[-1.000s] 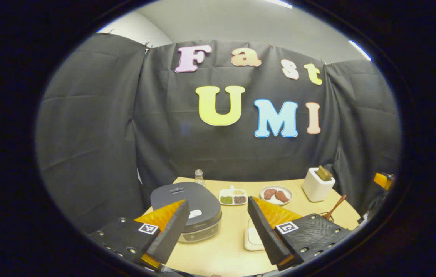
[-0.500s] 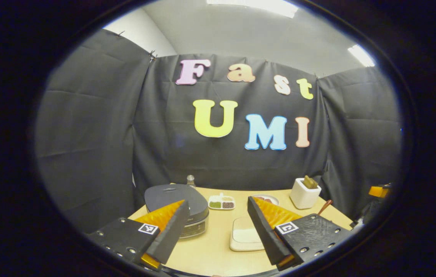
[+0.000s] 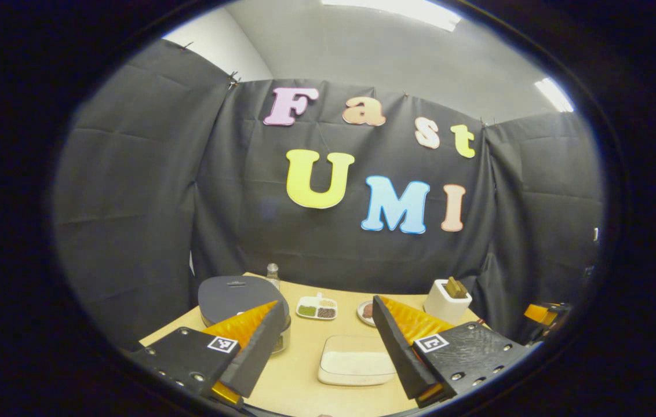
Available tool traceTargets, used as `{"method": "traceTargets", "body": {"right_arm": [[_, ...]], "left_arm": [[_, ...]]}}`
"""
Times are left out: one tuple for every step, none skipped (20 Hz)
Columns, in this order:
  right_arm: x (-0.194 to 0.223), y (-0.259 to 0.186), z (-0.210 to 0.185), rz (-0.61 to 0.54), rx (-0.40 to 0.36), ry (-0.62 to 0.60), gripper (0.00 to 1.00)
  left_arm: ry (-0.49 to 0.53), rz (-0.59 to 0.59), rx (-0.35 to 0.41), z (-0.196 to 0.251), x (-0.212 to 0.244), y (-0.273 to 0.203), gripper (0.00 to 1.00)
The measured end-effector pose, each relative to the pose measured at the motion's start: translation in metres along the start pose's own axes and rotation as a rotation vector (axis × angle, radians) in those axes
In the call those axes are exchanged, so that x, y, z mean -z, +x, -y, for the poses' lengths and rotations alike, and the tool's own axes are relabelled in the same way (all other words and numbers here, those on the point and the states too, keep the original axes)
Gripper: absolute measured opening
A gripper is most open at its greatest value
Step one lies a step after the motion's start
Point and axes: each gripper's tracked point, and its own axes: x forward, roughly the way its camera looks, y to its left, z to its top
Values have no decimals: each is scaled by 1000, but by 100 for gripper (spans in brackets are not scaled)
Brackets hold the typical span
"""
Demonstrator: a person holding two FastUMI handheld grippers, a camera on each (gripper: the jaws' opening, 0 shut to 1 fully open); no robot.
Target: Close the left gripper, press the button to open the rice cooker; take a wooden spoon from the chopstick holder with the right hand, scoop a spoonful of rice and pour it into the rice cooker, then put the wooden spoon back into the chopstick holder.
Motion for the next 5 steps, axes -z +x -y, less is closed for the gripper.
{"method": "traceTargets", "body": {"right_arm": [[8,2,-2,-24,-14,-16,98],[12,4,-1,-43,-15,-27,98],[13,4,-3,-56,-23,-23,98],[12,2,-10,-59,-43,-8,93],[13,1,-18,-60,-62,8,93]], "left_arm": [[8,2,7,5,-2,0,93],[12,1,26,13,-1,0,94],[15,3,42,18,-2,-1,94],[21,2,54,19,0,0,94],[29,0,57,18,2,-1,94]]}}
